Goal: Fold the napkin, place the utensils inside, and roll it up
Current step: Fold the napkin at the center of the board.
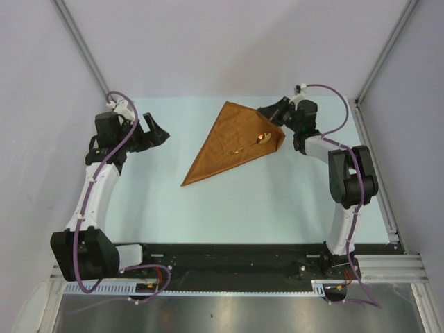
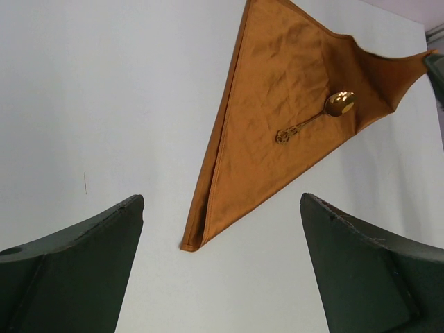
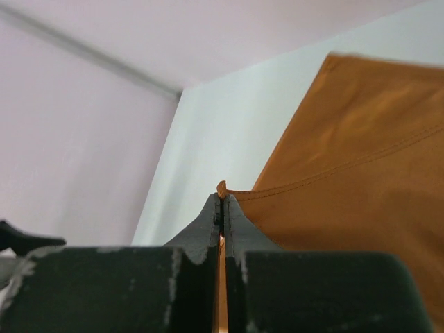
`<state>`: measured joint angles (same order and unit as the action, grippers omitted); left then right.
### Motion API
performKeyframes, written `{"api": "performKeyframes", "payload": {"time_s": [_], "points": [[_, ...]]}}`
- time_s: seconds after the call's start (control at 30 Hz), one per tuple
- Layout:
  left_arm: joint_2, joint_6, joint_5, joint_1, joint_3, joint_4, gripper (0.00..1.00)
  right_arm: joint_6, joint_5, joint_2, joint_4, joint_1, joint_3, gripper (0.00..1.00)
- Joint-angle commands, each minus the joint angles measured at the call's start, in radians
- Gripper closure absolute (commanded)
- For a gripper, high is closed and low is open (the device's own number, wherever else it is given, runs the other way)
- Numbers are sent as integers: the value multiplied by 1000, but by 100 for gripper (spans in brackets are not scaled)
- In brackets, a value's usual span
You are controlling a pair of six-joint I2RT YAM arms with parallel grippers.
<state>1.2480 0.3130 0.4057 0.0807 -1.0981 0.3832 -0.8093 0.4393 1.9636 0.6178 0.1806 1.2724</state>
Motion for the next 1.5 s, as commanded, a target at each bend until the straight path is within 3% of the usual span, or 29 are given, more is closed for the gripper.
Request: {"api": "performKeyframes", "payload": {"time_s": [0.0, 0.47, 1.47], "points": [[-41, 0, 35, 1, 14, -36, 1, 18, 39, 14, 31, 77, -8, 100], [-59, 6, 56, 2, 21, -44, 1, -10, 55, 84, 62, 215, -1, 100], [-55, 18, 85, 1, 30, -58, 1, -37, 68, 205, 79, 312, -19, 100]]}}
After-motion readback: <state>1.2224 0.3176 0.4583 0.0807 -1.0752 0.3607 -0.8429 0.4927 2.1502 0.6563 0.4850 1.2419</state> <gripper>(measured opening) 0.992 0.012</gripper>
